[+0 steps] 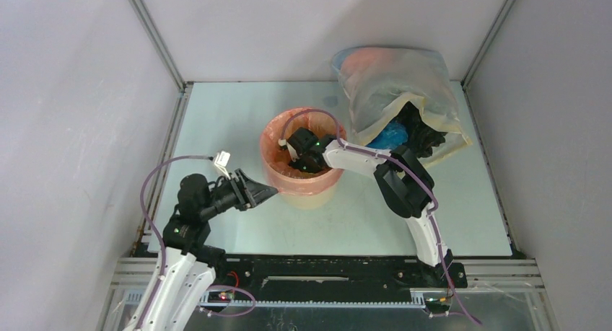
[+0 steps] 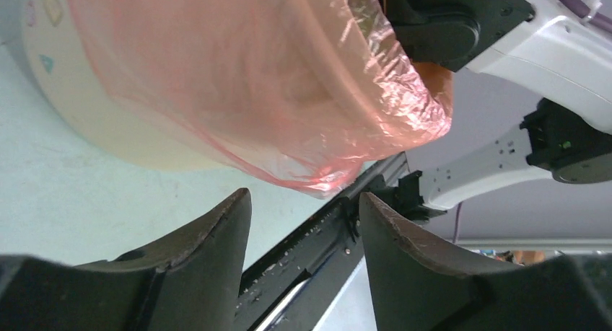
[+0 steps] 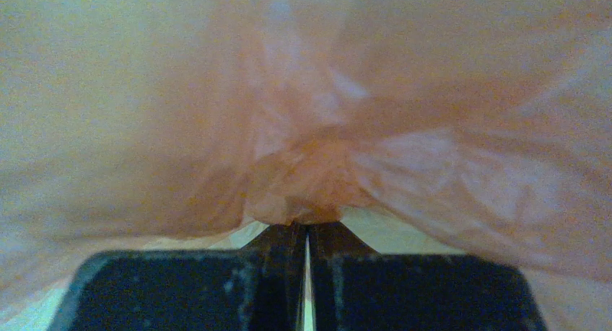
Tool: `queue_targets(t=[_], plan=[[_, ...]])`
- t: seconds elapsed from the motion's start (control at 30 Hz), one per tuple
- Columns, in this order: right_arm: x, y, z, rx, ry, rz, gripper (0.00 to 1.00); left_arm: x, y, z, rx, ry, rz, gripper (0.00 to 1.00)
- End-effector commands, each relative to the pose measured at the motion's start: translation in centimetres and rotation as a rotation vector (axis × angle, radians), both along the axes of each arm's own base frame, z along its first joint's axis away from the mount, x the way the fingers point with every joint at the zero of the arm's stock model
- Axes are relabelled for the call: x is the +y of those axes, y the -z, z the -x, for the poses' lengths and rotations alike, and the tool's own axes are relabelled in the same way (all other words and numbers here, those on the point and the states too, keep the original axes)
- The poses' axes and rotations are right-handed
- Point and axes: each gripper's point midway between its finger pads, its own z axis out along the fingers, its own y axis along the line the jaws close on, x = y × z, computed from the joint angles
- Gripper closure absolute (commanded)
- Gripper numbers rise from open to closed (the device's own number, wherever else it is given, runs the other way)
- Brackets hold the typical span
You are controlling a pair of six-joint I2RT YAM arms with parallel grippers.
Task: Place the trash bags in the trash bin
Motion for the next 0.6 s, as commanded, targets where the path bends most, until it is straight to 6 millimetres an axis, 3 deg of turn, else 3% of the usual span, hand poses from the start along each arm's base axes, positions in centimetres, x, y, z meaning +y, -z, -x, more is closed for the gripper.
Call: queue_targets(t=[0.0, 0.13, 0.27, 0.43, 0.57], plan=[[-0.4, 1.6, -0.2, 0.013, 0.005, 0.035, 1.0, -1.2, -3.1, 1.4, -0.038, 0.099, 0.068, 0.37], [-0.4, 1.4, -0.3, 0.008, 0.005, 0.036, 1.0, -1.1, -3.4, 1.3, -0.043, 0.085, 0.066, 0.28], [-0.4, 1.4, -0.3, 0.01, 0.003, 0.036, 1.0, -2.3, -4.0, 1.4, -0.041, 0.128, 0.144, 0.23], [-0.3, 1.3, -0.2, 0.012, 0.001, 0.035, 1.0, -3.7, -3.5, 1.2, -0.002, 0.116, 0.177, 0.11], [-0.3, 1.3, -0.2, 0.011, 0.001, 0.035, 1.0, -4.6, -3.1, 1.1, 0.029, 0.119, 0.241, 0.1]])
